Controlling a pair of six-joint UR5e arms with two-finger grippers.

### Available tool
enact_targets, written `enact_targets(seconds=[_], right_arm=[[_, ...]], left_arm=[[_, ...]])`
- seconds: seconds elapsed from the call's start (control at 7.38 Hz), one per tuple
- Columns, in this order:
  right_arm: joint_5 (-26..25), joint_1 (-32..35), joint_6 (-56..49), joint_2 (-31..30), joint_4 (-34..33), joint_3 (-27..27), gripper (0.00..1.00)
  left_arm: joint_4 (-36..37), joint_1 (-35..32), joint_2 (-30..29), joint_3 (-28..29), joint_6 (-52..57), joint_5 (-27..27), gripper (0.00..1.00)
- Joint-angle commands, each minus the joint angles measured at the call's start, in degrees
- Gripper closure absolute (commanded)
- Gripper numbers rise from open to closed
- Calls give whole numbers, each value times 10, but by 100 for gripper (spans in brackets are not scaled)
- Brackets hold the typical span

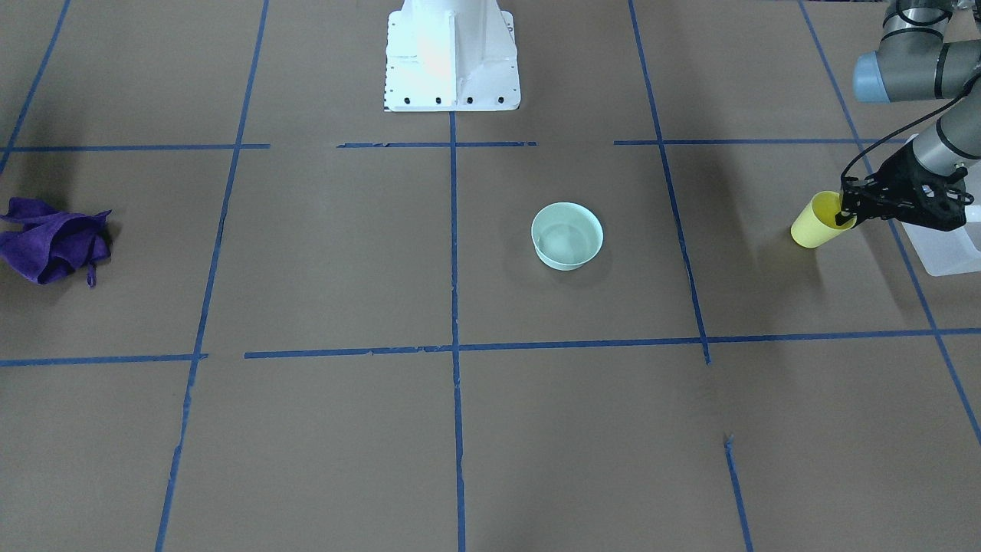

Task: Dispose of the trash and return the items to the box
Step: 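Grasp the yellow cup with the left gripper and lift it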

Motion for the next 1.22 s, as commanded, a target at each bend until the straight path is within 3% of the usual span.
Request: enact_targets(seconds=[0.0,0.14,0.41,0.81,0.95,1.08], right_arm=[[1,0,1,0,-3,14,0],[1,-4,20,1,-6,17,0],[-15,-70,102,0,15,28,0],[-65,-160,210,-15,114,25,0],[-122,-217,242,-28,146,26,0],[-137,-261,290,-28,179,24,0]], left_arm=[[0,-6,19,-22,-2,0,100],[1,-10,50,-73,-1,0,100],[7,-75,56,-136,6,-3,100],[194,-97,39,-243,42,-1,100],[234,-140,18,-237,98,1,100],[285,-179,-3,-234,155,5,100]])
